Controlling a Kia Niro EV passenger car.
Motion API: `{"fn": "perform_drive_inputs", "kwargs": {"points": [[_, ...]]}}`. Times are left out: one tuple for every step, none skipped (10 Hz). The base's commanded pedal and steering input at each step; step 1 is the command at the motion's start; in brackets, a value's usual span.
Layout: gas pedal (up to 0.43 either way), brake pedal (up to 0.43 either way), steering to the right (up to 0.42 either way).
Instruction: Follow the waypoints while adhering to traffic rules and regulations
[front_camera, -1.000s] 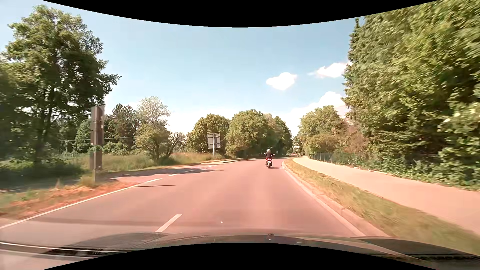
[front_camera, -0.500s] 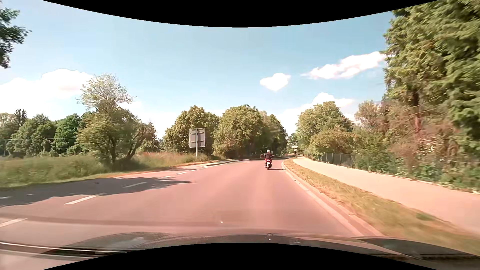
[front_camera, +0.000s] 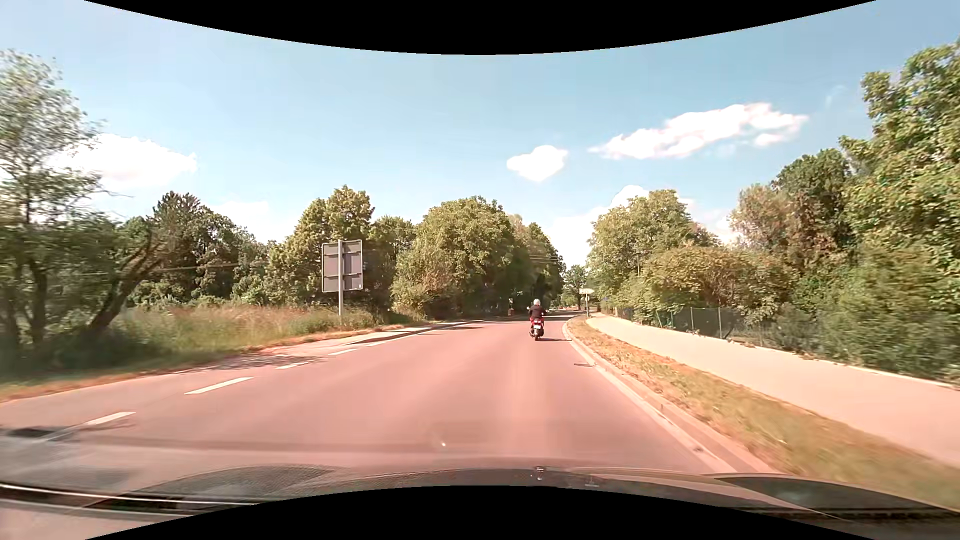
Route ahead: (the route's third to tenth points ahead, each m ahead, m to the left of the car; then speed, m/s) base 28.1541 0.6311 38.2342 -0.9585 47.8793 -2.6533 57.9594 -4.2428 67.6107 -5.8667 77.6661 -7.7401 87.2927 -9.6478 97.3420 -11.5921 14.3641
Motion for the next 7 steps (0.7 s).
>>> {"fn": "perform_drive_inputs", "kwargs": {"points": [[0.220, 0.006, 0.021], [0.177, 0.006, 0.021], [0.169, 0.006, 0.021], [0.150, 0.006, 0.021], [0.130, 0.006, 0.021], [0.130, 0.006, 0.021], [0.130, 0.006, 0.021]]}}
